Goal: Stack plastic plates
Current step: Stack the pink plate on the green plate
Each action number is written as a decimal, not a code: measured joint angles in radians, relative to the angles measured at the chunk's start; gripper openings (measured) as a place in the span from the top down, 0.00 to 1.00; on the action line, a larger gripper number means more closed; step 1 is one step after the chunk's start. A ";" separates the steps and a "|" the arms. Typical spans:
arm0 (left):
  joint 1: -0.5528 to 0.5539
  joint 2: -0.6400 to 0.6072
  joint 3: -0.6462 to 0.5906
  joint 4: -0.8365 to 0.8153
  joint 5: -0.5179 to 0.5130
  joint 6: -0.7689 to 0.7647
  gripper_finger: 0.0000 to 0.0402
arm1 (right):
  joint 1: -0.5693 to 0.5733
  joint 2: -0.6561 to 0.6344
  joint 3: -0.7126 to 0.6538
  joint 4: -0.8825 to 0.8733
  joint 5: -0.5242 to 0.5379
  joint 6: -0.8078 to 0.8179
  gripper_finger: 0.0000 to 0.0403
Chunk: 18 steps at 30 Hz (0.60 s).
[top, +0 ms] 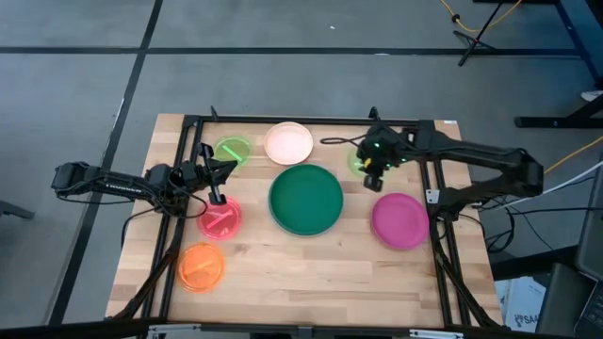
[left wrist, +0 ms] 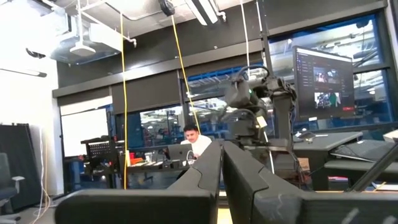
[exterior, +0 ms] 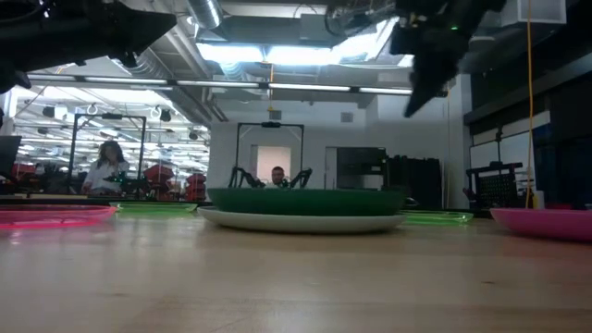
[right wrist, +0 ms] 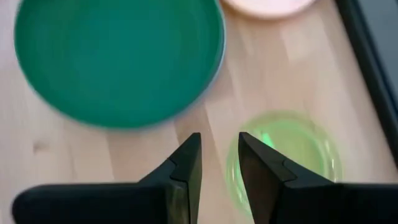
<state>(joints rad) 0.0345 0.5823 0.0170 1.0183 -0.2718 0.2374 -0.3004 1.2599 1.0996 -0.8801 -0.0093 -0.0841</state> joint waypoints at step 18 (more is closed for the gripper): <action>0.000 0.000 0.000 0.007 0.000 -0.001 0.98 | 0.000 -0.065 -0.331 -0.098 -0.097 -0.106 0.76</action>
<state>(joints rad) 0.0345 0.5823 0.0170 1.0256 -0.2714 0.2359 -0.3005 1.1950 0.7682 -0.9777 -0.1065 -0.1898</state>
